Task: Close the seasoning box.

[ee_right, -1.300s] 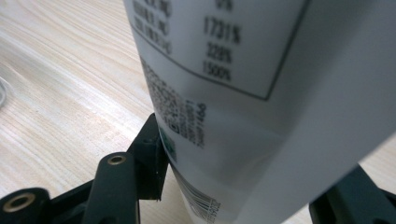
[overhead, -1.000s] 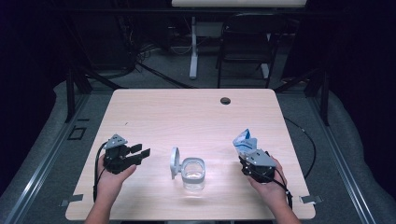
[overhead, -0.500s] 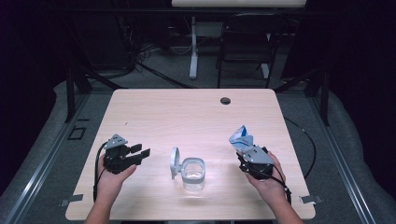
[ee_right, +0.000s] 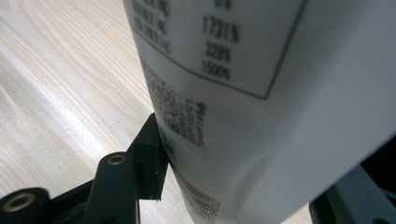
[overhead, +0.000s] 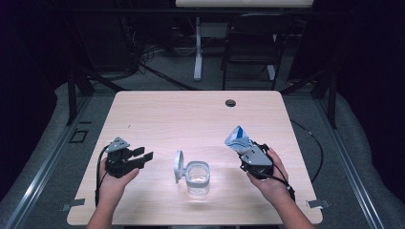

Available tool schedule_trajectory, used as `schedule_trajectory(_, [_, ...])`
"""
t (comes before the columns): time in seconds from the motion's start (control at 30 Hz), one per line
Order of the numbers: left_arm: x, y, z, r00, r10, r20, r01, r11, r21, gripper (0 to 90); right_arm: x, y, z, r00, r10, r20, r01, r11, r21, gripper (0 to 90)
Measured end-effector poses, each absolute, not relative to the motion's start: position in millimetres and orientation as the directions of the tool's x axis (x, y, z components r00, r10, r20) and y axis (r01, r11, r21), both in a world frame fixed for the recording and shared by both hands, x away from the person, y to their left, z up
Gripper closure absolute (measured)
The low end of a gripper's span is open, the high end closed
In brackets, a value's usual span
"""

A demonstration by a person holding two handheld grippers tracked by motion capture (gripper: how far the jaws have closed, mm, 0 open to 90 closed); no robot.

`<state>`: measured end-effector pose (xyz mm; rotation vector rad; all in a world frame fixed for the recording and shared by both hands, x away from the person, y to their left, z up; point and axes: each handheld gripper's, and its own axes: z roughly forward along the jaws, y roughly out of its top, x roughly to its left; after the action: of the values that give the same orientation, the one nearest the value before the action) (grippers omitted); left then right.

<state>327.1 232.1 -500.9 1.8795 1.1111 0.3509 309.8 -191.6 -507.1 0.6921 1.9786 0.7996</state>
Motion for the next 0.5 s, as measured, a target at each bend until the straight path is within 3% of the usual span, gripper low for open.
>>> schedule_trajectory(0.5, [327, 235, -500, 0.552, 0.813, -0.186, 0.558, -0.195, 0.807, 53.6, 310, -171, -512, -0.504, 0.623, -0.598, 0.094, 0.728, 0.679, 44.6])
